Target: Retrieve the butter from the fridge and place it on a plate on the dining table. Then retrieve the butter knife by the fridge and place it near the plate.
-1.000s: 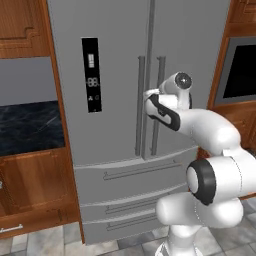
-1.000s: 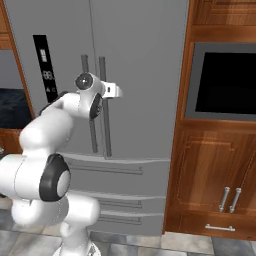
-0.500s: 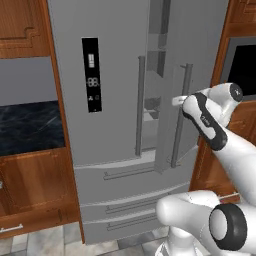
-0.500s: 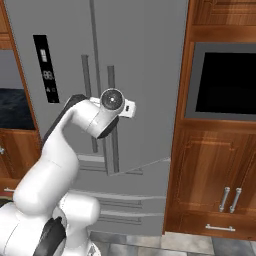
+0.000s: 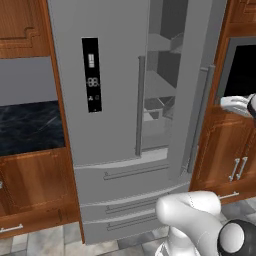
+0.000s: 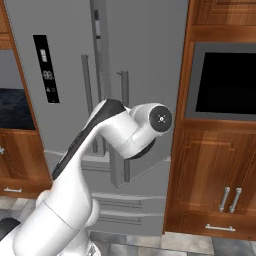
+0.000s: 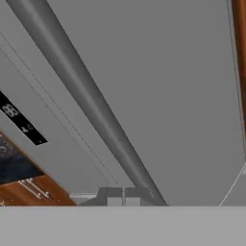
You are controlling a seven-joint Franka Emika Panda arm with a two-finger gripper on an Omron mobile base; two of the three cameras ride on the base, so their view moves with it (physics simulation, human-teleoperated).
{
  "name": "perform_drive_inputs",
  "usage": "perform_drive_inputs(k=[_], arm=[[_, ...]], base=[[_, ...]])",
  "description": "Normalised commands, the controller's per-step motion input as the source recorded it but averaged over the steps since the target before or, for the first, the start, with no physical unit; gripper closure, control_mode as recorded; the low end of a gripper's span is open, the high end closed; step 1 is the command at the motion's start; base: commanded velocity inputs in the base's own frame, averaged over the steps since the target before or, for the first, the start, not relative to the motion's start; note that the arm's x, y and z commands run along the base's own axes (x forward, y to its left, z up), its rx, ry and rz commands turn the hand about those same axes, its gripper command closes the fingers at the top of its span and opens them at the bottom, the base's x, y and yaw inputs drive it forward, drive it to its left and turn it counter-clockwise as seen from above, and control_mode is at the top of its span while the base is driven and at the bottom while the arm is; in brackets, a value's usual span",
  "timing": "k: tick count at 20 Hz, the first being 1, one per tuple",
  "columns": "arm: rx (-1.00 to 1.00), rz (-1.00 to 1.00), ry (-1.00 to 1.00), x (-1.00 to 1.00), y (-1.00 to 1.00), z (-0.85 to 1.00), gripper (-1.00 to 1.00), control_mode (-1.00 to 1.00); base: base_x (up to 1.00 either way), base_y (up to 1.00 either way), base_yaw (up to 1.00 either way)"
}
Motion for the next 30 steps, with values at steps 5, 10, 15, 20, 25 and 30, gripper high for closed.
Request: perform_drive_inputs(k=[5,10,15,20,25,30], arm=[[-0.07,-0.02,0.00,-0.74,0.04,0.25,1.00,-1.00],[-0.36,-0.04,0.09,-0.37,0.86,0.39,1.00,-1.00],[-0.45,-0.10,0.26,0.00,1.00,0.20,-1.00,-1.00],[-0.55,0.00,0.31,0.09,0.99,0.28,-1.00,-1.00],[-0.43,0.05,0.13,0.18,0.52,-0.22,-1.00,-1.00],[-0.08,0.10,0.07,0.92,0.18,-0.43,-1.00,-1.00]], base=[[0.00,0.00,0.00],[0.00,0.00,0.00],[0.00,0.00,0.00],[0.00,0.00,0.00],[0.00,0.00,0.00],[0.00,0.00,0.00]])
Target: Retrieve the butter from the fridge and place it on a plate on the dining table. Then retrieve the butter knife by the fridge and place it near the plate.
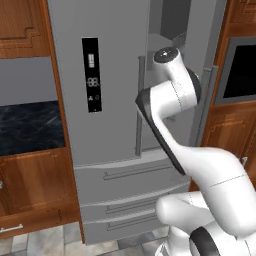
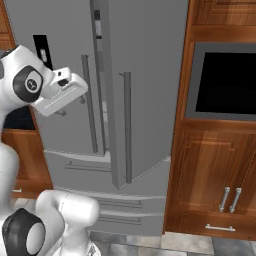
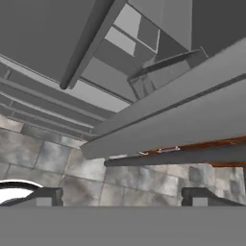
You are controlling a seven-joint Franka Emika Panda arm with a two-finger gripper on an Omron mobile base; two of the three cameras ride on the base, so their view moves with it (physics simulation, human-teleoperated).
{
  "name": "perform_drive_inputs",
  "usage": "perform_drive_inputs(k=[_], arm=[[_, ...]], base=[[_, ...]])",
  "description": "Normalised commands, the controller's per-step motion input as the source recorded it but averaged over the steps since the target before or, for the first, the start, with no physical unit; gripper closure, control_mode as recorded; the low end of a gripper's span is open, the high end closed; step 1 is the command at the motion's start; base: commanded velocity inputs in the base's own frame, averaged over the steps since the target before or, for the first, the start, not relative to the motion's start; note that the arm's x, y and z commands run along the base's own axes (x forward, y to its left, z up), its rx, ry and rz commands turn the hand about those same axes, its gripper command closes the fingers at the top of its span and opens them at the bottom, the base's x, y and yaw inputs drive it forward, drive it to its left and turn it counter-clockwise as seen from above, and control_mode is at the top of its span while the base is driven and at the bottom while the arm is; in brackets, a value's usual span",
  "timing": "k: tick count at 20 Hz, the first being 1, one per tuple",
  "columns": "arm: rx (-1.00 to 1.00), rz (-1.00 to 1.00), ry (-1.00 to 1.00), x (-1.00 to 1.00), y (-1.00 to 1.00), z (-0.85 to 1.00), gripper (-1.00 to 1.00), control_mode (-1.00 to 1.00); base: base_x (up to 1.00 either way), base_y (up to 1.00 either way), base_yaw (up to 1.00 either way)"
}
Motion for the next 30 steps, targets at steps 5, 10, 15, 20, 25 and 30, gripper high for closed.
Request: perform_drive_inputs(k=[5,10,15,20,25,30], arm=[[-0.08,0.06,0.15,0.69,0.00,-0.07,-1.00,-1.00],[-0.39,0.01,0.22,0.37,0.00,-0.09,-1.00,-1.00],[-0.24,0.06,0.31,0.25,-0.16,-0.01,-1.00,-1.00],[-0.11,0.07,0.36,0.01,-0.35,0.00,-1.00,-1.00],[-0.11,0.03,0.33,0.07,-0.13,0.00,-1.00,-1.00],[-0.11,0.05,0.29,0.04,-0.24,0.00,-1.00,-1.00]], base=[[0.00,0.00,0.00],[0.00,0.00,0.00],[0.00,0.00,0.00],[0.00,0.00,0.00],[0.00,0.00,0.00],[0.00,0.00,0.00]])
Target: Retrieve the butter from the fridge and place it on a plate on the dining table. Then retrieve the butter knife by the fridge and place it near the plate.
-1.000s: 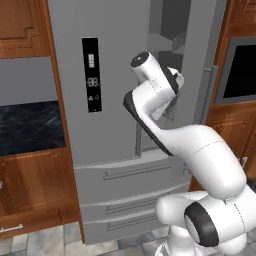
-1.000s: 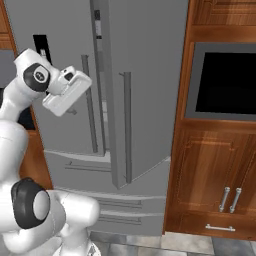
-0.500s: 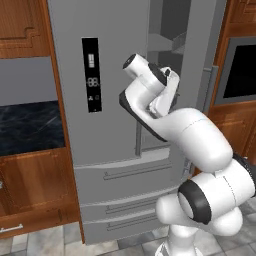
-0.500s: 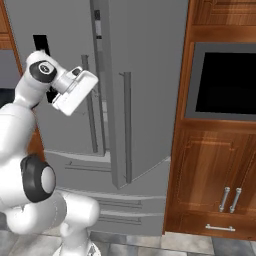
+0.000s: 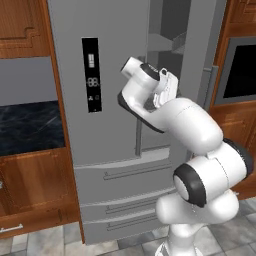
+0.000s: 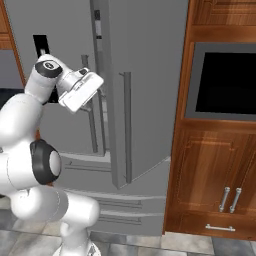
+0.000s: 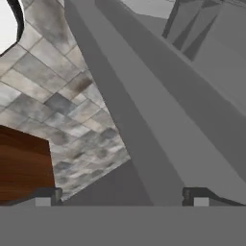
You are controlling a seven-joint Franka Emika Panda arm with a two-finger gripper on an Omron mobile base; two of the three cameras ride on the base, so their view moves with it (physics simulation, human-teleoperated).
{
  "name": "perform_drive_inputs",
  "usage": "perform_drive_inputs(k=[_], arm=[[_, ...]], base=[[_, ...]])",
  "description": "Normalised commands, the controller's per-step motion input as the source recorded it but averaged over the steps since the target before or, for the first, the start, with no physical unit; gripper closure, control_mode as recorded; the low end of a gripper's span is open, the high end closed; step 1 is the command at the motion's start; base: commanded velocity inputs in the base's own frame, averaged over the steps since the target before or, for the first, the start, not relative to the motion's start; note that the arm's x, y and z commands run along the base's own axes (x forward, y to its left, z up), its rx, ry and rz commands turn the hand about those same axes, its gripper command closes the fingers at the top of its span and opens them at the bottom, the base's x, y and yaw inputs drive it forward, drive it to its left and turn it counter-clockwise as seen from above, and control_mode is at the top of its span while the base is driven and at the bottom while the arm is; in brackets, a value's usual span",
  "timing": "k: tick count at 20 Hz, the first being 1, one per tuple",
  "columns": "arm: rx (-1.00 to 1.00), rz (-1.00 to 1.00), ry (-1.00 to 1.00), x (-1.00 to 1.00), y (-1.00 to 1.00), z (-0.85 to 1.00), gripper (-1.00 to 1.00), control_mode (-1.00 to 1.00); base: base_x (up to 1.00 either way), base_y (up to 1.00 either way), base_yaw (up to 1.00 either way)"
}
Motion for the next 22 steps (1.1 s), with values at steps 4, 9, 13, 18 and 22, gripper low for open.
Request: perform_drive_inputs(k=[4,9,13,18,22], arm=[[-0.07,0.08,0.25,0.00,-0.48,0.00,-1.00,-1.00],[-0.01,0.02,0.17,-0.20,-0.50,0.00,-1.00,-1.00],[0.00,0.00,0.10,-0.82,-0.88,0.00,-1.00,-1.00],[0.00,0.00,0.07,-0.96,-1.00,0.00,-1.00,-1.00],[-0.02,0.00,0.04,-0.57,-0.34,0.03,-1.00,-1.00]], base=[[0.00,0.00,0.00],[0.00,0.00,0.00],[0.00,0.00,0.00],[0.00,0.00,0.00],[0.00,0.00,0.00]])
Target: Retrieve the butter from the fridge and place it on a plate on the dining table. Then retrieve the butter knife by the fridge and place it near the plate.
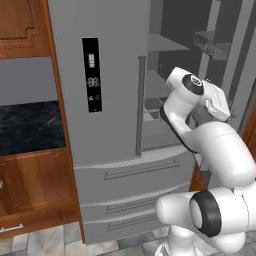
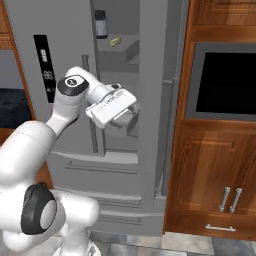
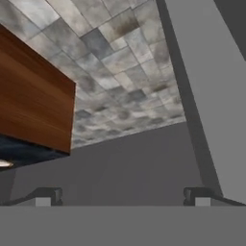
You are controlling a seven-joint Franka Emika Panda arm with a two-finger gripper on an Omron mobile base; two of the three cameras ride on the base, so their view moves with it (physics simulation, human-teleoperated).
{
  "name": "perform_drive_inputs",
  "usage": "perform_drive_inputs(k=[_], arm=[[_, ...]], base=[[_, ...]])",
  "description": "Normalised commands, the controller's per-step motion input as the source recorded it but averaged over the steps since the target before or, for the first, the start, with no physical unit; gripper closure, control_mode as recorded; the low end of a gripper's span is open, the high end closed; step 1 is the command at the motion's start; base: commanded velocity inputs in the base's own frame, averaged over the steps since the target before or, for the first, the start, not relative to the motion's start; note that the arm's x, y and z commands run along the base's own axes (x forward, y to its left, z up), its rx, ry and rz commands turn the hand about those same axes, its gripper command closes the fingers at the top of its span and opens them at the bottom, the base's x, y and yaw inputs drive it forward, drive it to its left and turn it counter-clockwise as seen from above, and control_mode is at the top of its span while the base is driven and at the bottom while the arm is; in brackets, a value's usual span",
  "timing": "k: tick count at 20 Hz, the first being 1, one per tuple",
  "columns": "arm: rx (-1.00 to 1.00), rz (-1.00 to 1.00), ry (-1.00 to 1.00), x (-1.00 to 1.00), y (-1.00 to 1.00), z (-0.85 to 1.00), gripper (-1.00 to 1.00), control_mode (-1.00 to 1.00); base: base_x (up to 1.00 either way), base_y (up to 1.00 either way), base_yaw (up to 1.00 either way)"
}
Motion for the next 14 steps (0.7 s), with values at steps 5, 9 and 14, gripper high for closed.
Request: perform_drive_inputs(k=[5,9,14], arm=[[-0.02,0.01,0.09,-0.16,0.45,0.20,-1.00,-1.00],[0.12,-0.10,-0.19,0.61,0.97,-0.06,-1.00,-1.00],[0.22,-0.20,-0.55,0.76,0.99,-0.09,-1.00,-1.00]], base=[[0.00,0.00,0.00],[0.00,0.00,0.00],[0.00,0.00,0.00]])
